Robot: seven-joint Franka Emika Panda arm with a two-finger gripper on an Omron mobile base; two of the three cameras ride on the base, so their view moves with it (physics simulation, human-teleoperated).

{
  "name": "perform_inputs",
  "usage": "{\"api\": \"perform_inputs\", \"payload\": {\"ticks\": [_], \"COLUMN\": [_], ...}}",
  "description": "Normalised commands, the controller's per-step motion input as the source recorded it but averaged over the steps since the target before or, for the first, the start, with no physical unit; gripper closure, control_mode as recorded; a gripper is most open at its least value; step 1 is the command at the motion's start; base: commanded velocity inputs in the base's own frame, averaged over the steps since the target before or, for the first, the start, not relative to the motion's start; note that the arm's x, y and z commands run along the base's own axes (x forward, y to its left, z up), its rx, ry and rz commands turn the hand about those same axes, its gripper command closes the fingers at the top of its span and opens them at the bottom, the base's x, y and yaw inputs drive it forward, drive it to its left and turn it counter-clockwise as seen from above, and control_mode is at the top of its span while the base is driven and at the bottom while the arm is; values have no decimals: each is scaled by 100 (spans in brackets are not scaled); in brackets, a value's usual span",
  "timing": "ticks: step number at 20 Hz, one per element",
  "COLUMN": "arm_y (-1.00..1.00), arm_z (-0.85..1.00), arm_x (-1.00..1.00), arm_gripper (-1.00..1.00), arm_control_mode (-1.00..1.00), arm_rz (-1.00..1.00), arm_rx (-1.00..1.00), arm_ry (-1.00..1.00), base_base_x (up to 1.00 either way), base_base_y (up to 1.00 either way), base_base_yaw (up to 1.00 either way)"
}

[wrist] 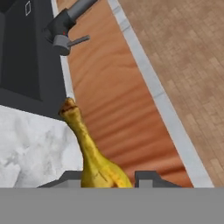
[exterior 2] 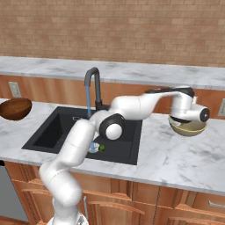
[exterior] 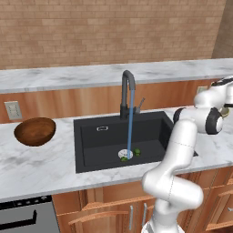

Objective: Pick the avocados from the sink and place them in one bowl. Place the banana in the other bowl. Then turn off the sink faucet.

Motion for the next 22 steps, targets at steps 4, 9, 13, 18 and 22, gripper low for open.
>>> {"api": "perform_inputs", "payload": {"ticks": [4,9,13,18,22], "arm_y": [-11,-7,-23,-41,-37], "arm_z": [-31,-16,-15,-8,-1], "arm_x": [17,14,10,2,0], "arm_gripper": [100,100,100,-100,-100], "arm_control_mode": [-100,-100,-100,-100,-100], "arm_rz": [0,0,0,0,0], "arm_rx": [0,0,0,1,1], "arm_ry": [17,14,6,1,0], "base_base_x": [0,0,0,0,0], "base_base_y": [0,0,0,0,0], "base_base_yaw": [0,0,0,0,0]}}
